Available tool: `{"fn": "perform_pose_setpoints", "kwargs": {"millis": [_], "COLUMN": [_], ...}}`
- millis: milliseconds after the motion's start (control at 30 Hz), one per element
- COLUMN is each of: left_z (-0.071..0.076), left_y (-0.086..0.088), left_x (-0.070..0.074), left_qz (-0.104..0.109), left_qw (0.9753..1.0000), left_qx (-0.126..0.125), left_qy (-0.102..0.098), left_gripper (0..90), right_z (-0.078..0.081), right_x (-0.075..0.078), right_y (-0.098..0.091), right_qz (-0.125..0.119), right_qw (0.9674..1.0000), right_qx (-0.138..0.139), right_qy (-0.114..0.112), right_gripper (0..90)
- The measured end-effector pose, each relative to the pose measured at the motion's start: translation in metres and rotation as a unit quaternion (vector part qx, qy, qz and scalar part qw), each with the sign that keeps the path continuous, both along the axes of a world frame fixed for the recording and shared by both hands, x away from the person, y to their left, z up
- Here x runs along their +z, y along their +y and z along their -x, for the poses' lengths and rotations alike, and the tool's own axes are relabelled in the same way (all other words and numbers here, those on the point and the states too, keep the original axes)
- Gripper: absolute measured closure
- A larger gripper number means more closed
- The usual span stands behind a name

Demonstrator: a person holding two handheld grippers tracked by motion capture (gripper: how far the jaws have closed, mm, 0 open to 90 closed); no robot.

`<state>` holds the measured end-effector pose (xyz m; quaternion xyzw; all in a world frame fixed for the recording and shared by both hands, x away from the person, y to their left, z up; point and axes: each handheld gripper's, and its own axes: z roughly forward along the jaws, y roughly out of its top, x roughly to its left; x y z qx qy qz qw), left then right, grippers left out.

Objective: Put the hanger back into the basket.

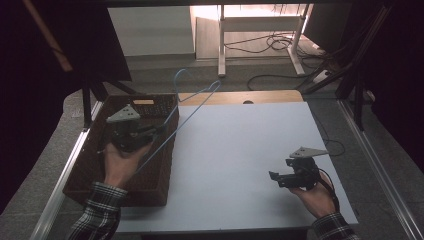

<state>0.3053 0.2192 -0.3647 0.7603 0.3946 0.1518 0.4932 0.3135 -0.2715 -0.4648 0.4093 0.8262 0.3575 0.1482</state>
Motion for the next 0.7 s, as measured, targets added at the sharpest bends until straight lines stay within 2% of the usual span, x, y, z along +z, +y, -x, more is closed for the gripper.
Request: {"fn": "perform_pose_setpoints", "kwargs": {"millis": [400,533,700], "left_z": [0.023,0.026,0.03], "left_y": [0.068,0.084,0.102], "left_x": [-0.004,-0.01,-0.02], "left_qz": [-0.003,-0.008,-0.002], "left_qw": [0.9987,0.9981,0.9974], "left_qx": [0.05,0.062,0.072], "left_qy": [-0.004,0.001,0.008], "left_gripper": [87.5,87.4,87.5], "right_z": [0.0,-0.001,-0.001], "right_x": [-0.002,-0.003,-0.003], "right_y": [-0.001,0.0,0.0], "right_qz": [0.006,0.011,0.012], "right_qw": [1.0,0.9999,0.9999], "right_qx": [-0.003,0.0,-0.001], "right_qy": [0.005,0.006,0.008], "right_gripper": [19.1,19.1,19.2]}}
